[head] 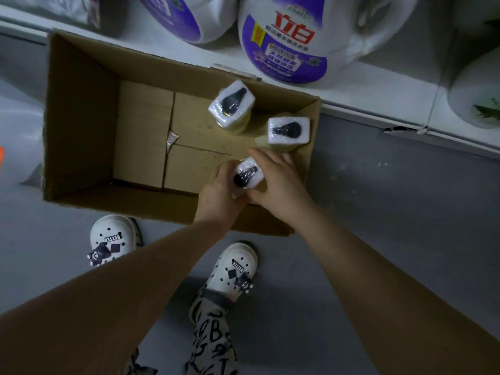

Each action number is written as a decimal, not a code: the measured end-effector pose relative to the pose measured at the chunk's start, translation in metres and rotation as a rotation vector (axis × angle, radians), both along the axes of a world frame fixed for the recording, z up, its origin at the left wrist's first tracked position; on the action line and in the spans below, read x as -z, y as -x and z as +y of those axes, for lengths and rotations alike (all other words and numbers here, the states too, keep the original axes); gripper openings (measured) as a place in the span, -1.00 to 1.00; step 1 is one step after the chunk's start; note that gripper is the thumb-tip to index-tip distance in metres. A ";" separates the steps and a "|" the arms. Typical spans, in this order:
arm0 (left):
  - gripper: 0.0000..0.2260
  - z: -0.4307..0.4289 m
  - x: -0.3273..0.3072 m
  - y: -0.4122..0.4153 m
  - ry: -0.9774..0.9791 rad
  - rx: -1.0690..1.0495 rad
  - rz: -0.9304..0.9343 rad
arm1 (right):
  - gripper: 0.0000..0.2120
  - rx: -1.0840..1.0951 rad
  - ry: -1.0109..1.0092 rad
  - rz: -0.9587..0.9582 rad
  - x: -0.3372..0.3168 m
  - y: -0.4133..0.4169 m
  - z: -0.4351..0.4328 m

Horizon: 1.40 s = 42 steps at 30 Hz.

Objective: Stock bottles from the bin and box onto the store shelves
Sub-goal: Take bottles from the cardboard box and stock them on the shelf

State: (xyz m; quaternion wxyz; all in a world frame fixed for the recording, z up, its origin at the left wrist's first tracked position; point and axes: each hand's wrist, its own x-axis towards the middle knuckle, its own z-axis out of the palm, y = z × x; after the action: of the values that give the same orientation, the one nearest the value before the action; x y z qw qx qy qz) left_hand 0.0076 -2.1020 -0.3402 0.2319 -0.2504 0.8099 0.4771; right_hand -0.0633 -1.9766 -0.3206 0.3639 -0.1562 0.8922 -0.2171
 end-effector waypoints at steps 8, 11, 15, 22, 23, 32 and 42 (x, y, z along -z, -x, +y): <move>-0.50 -0.040 0.015 -0.002 -0.033 -0.066 -0.026 | -0.45 0.010 0.035 -0.279 0.020 0.022 -0.014; -0.52 -0.054 0.014 0.000 -0.071 -0.036 -0.012 | -0.47 0.093 0.084 -0.314 0.020 0.018 -0.016; -0.47 -0.073 -0.007 0.006 -0.191 -0.003 -0.041 | -0.47 0.319 0.193 -0.437 0.006 0.011 -0.013; -0.58 -0.101 -0.068 0.017 -0.405 0.041 -0.049 | -0.51 0.566 0.424 -0.513 -0.062 0.003 -0.023; -0.57 -0.103 -0.080 0.020 -0.437 0.026 -0.030 | -0.53 0.585 0.437 -0.508 -0.073 0.005 -0.026; -0.42 -0.123 -0.197 0.048 -0.360 0.019 0.039 | -0.46 0.803 0.552 -0.437 -0.181 0.005 -0.068; -0.34 -0.146 -0.344 0.049 -0.387 0.092 0.032 | -0.56 0.922 0.627 -0.368 -0.317 -0.010 -0.089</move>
State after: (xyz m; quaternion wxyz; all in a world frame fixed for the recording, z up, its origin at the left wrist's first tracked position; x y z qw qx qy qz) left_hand -0.0417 -2.2475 0.0037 0.2842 -0.1561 0.7173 0.6167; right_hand -0.0534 -2.0657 -0.0041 0.3173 0.1881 0.6832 -0.6302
